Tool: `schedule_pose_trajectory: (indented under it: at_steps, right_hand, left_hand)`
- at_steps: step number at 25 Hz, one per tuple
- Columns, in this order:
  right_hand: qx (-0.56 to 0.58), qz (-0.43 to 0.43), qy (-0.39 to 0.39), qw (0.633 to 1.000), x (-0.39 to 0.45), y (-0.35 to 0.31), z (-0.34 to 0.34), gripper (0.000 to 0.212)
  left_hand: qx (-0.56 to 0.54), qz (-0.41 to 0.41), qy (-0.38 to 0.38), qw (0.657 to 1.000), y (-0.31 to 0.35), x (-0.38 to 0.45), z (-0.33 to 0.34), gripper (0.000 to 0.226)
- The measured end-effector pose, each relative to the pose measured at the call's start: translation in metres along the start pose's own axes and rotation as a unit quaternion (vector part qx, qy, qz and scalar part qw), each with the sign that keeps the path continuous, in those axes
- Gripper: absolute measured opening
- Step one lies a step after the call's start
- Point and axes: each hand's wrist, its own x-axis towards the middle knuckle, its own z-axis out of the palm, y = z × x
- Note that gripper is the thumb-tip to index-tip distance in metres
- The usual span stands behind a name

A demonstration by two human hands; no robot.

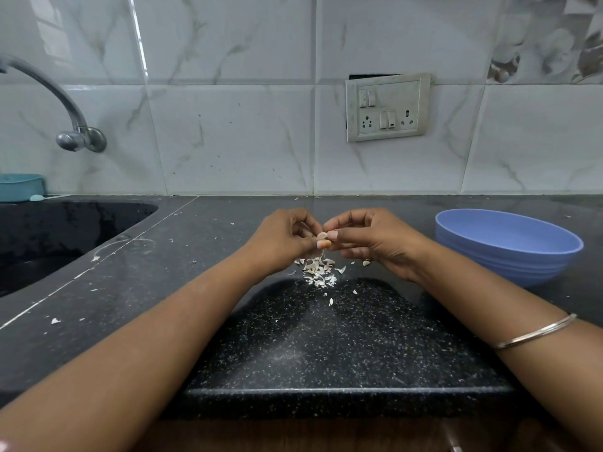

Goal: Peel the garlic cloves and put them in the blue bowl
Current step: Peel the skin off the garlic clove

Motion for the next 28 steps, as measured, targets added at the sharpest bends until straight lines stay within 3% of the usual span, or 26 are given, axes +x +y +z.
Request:
schedule_pose_trajectory:
  at_steps: [18, 28]
  right_hand:
    - [-0.040, -0.071, 0.016, 0.997, -0.001, -0.002, 0.005, 0.011]
    - [-0.085, -0.093, 0.053, 0.991, -0.002, -0.003, 0.012, 0.016]
  left_hand:
    - [0.144, 0.067, 0.028, 0.987, 0.006, -0.002, -0.001, 0.018]
    - [0.119, 0.061, 0.049, 0.990, 0.004, -0.003, 0.004, 0.023]
